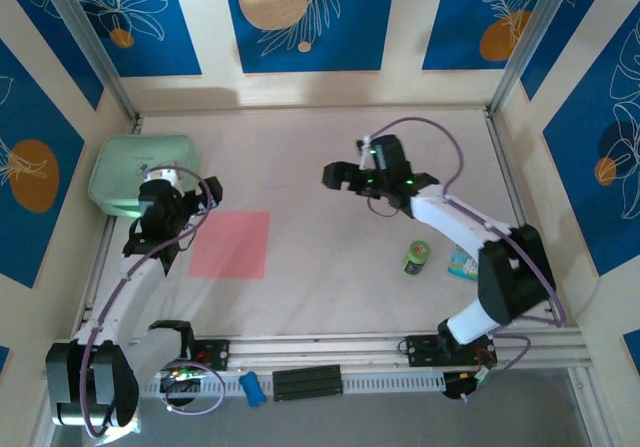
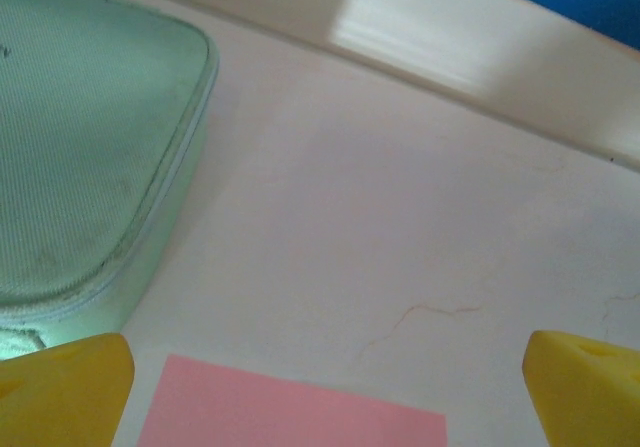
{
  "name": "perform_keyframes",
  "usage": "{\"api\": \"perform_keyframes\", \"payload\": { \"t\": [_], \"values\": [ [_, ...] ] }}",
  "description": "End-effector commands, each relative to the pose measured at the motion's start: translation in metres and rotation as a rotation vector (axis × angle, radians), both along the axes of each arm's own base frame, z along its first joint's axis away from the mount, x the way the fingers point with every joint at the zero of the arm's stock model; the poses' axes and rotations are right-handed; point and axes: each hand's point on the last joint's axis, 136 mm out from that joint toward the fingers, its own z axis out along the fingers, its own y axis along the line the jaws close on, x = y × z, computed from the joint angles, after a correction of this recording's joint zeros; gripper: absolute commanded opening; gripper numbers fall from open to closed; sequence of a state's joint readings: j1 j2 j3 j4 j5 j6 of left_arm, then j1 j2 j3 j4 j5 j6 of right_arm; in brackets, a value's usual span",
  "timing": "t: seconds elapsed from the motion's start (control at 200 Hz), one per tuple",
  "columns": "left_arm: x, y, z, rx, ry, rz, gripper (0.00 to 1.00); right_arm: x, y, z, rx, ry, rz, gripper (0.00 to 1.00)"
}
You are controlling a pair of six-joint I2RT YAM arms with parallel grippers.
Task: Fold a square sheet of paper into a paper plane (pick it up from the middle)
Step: Move the square sheet of paper to the center of the table.
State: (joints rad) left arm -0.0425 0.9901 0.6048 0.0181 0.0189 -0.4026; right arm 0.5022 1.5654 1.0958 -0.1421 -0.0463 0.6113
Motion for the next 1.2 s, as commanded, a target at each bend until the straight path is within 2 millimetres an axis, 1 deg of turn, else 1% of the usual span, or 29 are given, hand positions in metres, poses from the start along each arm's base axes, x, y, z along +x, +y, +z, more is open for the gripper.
{"api": "perform_keyframes", "payload": {
  "t": [0.0, 0.105, 0.19, 0.27, 0.285, 0.295, 0.3, 0.37, 0.49, 0.55, 0.64, 0.71, 0.79, 0.865, 0.94, 1.041, 1.146, 1.196],
  "values": [
    [-0.005, -0.001, 0.003, 0.018, 0.027, -0.012, 1.0, -0.027, 0.051, -0.027, -0.019, 0.146, 0.118, 0.86],
    [-0.007, 0.007, 0.004, 0.044, 0.049, 0.022, 0.99, -0.045, 0.097, -0.052, -0.088, 0.202, 0.223, 0.76],
    [-0.01, 0.014, 0.006, 0.07, 0.057, 0.057, 0.99, -0.059, 0.128, -0.065, -0.12, 0.226, 0.295, 0.68],
    [-0.012, 0.019, 0.007, 0.083, 0.058, 0.078, 0.99, -0.071, 0.156, -0.078, -0.134, 0.24, 0.364, 0.63],
    [-0.012, 0.02, 0.008, 0.085, 0.057, 0.081, 0.99, -0.072, 0.161, -0.078, -0.134, 0.237, 0.375, 0.63],
    [-0.012, 0.02, 0.008, 0.085, 0.057, 0.082, 0.99, -0.073, 0.164, -0.082, -0.14, 0.24, 0.379, 0.62],
    [-0.012, 0.02, 0.008, 0.085, 0.055, 0.082, 0.99, -0.075, 0.167, -0.08, -0.14, 0.235, 0.387, 0.62],
    [-0.012, 0.021, 0.008, 0.086, 0.053, 0.086, 1.0, -0.084, 0.187, -0.095, -0.174, 0.256, 0.437, 0.6],
    [-0.014, 0.022, 0.01, 0.086, 0.056, 0.094, 1.0, -0.095, 0.211, -0.112, -0.21, 0.281, 0.499, 0.58],
    [-0.014, 0.023, 0.009, 0.088, 0.057, 0.097, 0.99, -0.098, 0.217, -0.12, -0.226, 0.295, 0.516, 0.57],
    [-0.015, 0.023, 0.011, 0.087, 0.054, 0.097, 0.99, -0.097, 0.221, -0.128, -0.24, 0.307, 0.525, 0.56],
    [-0.015, 0.023, 0.011, 0.083, 0.053, 0.095, 0.99, -0.096, 0.219, -0.137, -0.258, 0.319, 0.518, 0.57],
    [-0.014, 0.023, 0.011, 0.082, 0.054, 0.093, 1.0, -0.092, 0.21, -0.145, -0.287, 0.337, 0.495, 0.57],
    [-0.014, 0.022, 0.009, 0.082, 0.059, 0.091, 0.99, -0.086, 0.194, -0.153, -0.327, 0.35, 0.466, 0.57],
    [-0.014, 0.021, 0.008, 0.079, 0.064, 0.087, 0.99, -0.08, 0.172, -0.159, -0.357, 0.362, 0.443, 0.56],
    [-0.014, 0.019, 0.007, 0.075, 0.072, 0.076, 1.0, -0.07, 0.132, -0.168, -0.424, 0.381, 0.411, 0.56],
    [-0.013, 0.016, 0.004, 0.066, 0.085, 0.061, 1.0, -0.06, 0.082, -0.172, -0.476, 0.421, 0.349, 0.56],
    [-0.011, 0.014, 0.003, 0.059, 0.092, 0.051, 0.99, -0.059, 0.057, -0.174, -0.486, 0.447, 0.318, 0.56]
  ]
}}
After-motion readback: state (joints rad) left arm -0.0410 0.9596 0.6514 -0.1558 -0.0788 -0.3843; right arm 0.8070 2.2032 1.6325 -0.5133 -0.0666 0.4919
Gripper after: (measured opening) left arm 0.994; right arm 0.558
